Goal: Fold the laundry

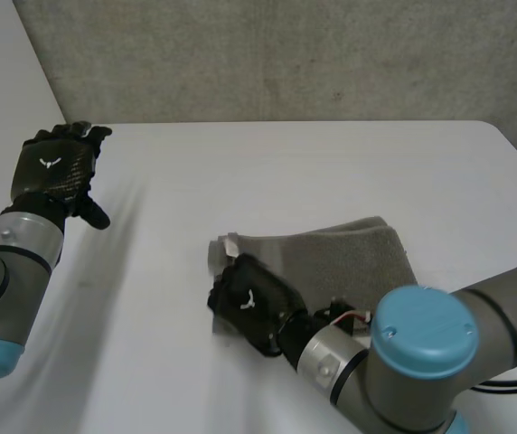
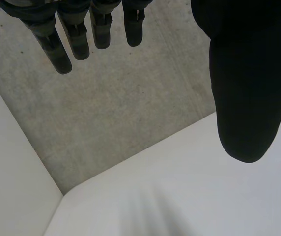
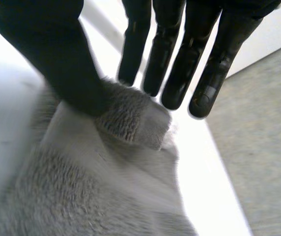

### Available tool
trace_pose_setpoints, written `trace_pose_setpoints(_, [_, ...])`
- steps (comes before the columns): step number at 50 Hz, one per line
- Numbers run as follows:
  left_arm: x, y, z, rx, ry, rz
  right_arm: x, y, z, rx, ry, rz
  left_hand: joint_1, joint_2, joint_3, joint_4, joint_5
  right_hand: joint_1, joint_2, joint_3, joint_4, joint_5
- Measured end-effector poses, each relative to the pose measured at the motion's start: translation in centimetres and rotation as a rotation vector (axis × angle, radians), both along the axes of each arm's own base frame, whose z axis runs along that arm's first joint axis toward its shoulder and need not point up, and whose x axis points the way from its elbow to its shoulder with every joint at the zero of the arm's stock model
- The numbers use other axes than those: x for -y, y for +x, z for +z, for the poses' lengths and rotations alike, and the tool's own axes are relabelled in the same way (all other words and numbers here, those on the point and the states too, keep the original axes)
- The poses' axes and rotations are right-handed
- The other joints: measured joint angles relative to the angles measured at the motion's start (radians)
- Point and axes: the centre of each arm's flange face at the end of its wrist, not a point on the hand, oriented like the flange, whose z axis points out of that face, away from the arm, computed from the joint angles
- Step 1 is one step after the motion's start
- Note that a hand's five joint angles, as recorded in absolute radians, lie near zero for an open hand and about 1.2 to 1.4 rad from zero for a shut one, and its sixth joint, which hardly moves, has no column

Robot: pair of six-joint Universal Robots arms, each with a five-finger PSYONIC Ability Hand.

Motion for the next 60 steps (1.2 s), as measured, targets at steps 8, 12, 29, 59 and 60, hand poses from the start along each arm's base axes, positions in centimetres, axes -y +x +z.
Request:
trace_pose_setpoints(8, [-0.7,-0.5,-0.6,0.005,0.018,-0.021,2.4,-1.4,1.4,0.050,0.034,-0.170,0.000,0.000,0.000,0.000,0.000,-0.558,-0.723,-0.753,-0.754,-0.728])
trace_pose_setpoints(12, [-1.2,-1.0,-0.8,0.008,0.024,-0.039,5.6,-4.3,4.6,0.178,0.090,-0.337,0.000,0.000,0.000,0.000,0.000,-0.558,-0.723,-0.753,-0.754,-0.729])
trace_pose_setpoints(29, [-2.9,-2.7,-1.6,0.015,0.047,-0.104,9.4,-16.6,2.4,0.286,0.609,-0.746,0.000,0.000,0.000,0.000,0.000,-0.537,-0.683,-0.695,-0.715,-0.685])
trace_pose_setpoints(59, [-3.5,-2.9,-1.8,0.014,0.055,-0.118,10.5,-17.8,0.3,0.226,0.568,-0.757,0.000,0.000,0.000,0.000,0.000,0.139,0.204,0.217,0.200,0.178])
trace_pose_setpoints(60, [-3.5,-2.9,-1.7,0.013,0.052,-0.118,10.7,-17.7,0.6,0.221,0.533,-0.746,0.000,0.000,0.000,0.000,0.000,0.139,0.204,0.217,0.200,0.180])
